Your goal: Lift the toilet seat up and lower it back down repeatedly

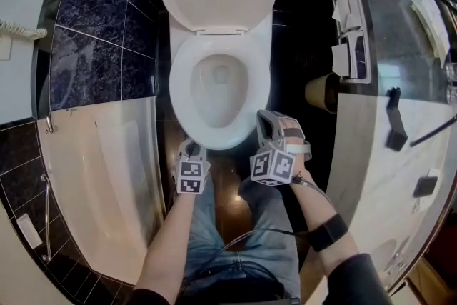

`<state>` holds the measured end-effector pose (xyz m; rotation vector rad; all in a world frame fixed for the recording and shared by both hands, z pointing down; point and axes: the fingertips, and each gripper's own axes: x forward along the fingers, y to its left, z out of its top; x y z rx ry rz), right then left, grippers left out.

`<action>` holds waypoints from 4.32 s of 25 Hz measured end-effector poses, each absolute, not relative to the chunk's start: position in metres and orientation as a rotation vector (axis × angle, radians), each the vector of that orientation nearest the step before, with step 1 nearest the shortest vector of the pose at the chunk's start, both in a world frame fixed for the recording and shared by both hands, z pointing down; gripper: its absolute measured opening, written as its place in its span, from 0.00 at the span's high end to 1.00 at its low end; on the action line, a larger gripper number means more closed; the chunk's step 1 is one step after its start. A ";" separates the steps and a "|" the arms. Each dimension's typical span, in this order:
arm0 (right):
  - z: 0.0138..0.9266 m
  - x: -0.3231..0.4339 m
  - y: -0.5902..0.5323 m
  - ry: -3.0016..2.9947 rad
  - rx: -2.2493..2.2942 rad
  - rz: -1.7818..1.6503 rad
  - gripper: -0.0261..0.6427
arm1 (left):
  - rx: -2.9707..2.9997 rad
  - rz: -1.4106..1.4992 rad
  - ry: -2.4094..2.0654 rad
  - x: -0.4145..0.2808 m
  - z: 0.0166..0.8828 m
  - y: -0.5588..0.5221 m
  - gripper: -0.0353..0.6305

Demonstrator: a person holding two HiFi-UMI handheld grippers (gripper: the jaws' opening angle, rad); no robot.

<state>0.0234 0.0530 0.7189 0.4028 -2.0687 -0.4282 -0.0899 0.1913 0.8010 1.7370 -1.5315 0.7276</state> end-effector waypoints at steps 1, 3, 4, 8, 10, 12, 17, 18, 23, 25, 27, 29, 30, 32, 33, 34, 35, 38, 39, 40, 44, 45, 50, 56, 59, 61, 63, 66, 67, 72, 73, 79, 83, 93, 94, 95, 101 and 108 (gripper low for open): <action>0.726 0.023 0.049 -2.069 0.409 -0.414 0.93 | 1.741 0.746 -1.515 -0.088 0.810 0.195 0.95; 0.740 0.020 0.044 -2.071 0.415 -0.386 0.93 | 1.750 0.781 -1.476 -0.084 0.829 0.202 0.95; 0.747 0.019 0.042 -2.071 0.418 -0.374 0.93 | 1.751 0.794 -1.457 -0.082 0.839 0.206 0.95; 0.769 0.016 0.047 -2.073 0.414 -0.338 0.93 | 1.735 0.831 -1.399 -0.078 0.879 0.223 0.95; 0.780 0.017 0.051 -2.072 0.407 -0.325 0.93 | 1.722 0.863 -1.358 -0.076 0.895 0.228 0.95; 0.789 0.019 0.054 -2.071 0.403 -0.306 0.93 | 1.714 0.894 -1.316 -0.074 0.908 0.233 0.95; 0.804 0.029 0.055 -2.056 0.408 -0.265 0.93 | 1.674 0.962 -1.232 -0.072 0.927 0.242 0.95; 0.805 0.031 0.055 -2.054 0.410 -0.261 0.93 | 1.659 0.974 -1.214 -0.072 0.930 0.246 0.95; 0.802 0.033 0.045 -2.053 0.436 -0.238 0.93 | 1.644 0.985 -1.178 -0.073 0.929 0.256 0.95; 0.801 0.032 0.041 -2.053 0.447 -0.228 0.93 | 1.654 0.972 -1.196 -0.075 0.924 0.251 0.95; 0.798 0.030 0.039 -2.054 0.450 -0.221 0.93 | 1.662 0.952 -1.226 -0.078 0.914 0.242 0.95; 0.790 0.027 0.037 -2.058 0.456 -0.214 0.93 | 1.677 0.923 -1.264 -0.083 0.900 0.230 0.95; 0.784 0.025 0.036 -2.062 0.461 -0.210 0.93 | 1.688 0.909 -1.283 -0.086 0.890 0.224 0.95; 0.766 0.021 0.033 -2.073 0.476 -0.200 0.93 | 1.724 0.894 -1.319 -0.091 0.863 0.210 0.95; 0.755 0.019 0.032 -2.081 0.486 -0.192 0.93 | 1.751 0.893 -1.337 -0.092 0.846 0.203 0.95; 0.743 0.017 0.030 -2.091 0.498 -0.179 0.93 | 1.781 0.889 -1.361 -0.093 0.826 0.195 0.95; 0.729 0.015 0.029 -2.103 0.511 -0.163 0.93 | 1.811 0.879 -1.391 -0.095 0.803 0.186 0.95; 0.681 0.008 0.024 -2.150 0.542 -0.112 0.93 | 1.864 0.798 -1.501 -0.105 0.723 0.157 0.95; 0.663 0.006 0.024 -2.168 0.546 -0.101 0.93 | 1.868 0.755 -1.542 -0.110 0.694 0.150 0.95; 0.643 0.003 0.024 -2.186 0.550 -0.092 0.93 | 1.871 0.707 -1.583 -0.115 0.665 0.144 0.95; 0.560 -0.003 0.022 -2.284 0.596 -0.031 0.93 | 1.906 0.568 -1.717 -0.134 0.551 0.128 0.95; 0.538 -0.003 0.021 -2.310 0.612 -0.014 0.93 | 1.919 0.550 -1.746 -0.139 0.525 0.126 0.95; 0.450 0.009 0.012 -2.390 0.697 0.036 0.93 | 1.974 0.487 -1.830 -0.154 0.422 0.124 0.95; 0.388 0.033 0.010 -2.448 0.792 0.125 0.93 | 1.989 0.450 -1.898 -0.171 0.351 0.126 0.95; 0.373 0.046 0.010 -2.456 0.825 0.143 0.93 | 2.005 0.412 -1.917 -0.174 0.326 0.127 0.95; 0.368 0.053 0.011 -2.455 0.841 0.153 0.93 | 2.011 0.390 -1.927 -0.175 0.314 0.129 0.95; 0.363 0.058 0.012 -2.459 0.856 0.162 0.93 | 2.017 0.380 -1.933 -0.175 0.306 0.132 0.95; 0.357 0.061 0.014 -2.469 0.869 0.170 0.93 | 2.022 0.385 -1.950 -0.176 0.300 0.136 0.95; 0.356 0.061 0.015 -2.470 0.868 0.169 0.93 | 2.016 0.381 -1.957 -0.176 0.300 0.137 0.95; 0.355 0.059 0.020 -2.468 0.849 0.149 0.93 | 1.995 0.382 -1.986 -0.176 0.300 0.138 0.95; 0.356 0.059 0.020 -2.468 0.847 0.149 0.93 | 1.996 0.387 -1.991 -0.176 0.300 0.137 0.95; 0.364 0.057 0.016 -2.465 0.858 0.179 0.93 | 2.006 0.392 -2.011 -0.176 0.299 0.133 0.95; 0.376 0.054 0.009 -2.455 0.876 0.230 0.87 | 2.014 0.414 -2.000 -0.180 0.306 0.127 0.95; 0.471 0.064 0.001 -2.365 0.897 0.561 0.69 | 2.053 0.504 -1.911 -0.179 0.356 0.104 0.95; 0.485 0.066 0.002 -2.344 0.909 0.615 0.69 | 2.078 0.531 -1.894 -0.176 0.361 0.101 0.95; 0.501 0.068 0.003 -2.320 0.921 0.674 0.69 | 2.103 0.556 -1.878 -0.174 0.368 0.098 0.95; 0.606 0.085 0.017 -2.180 0.933 0.914 0.69 | 2.139 0.580 -1.874 -0.180 0.421 0.083 0.95; 0.738 0.107 0.049 -2.074 0.930 1.175 0.69 | 2.106 0.602 -1.885 -0.183 0.511 0.077 0.95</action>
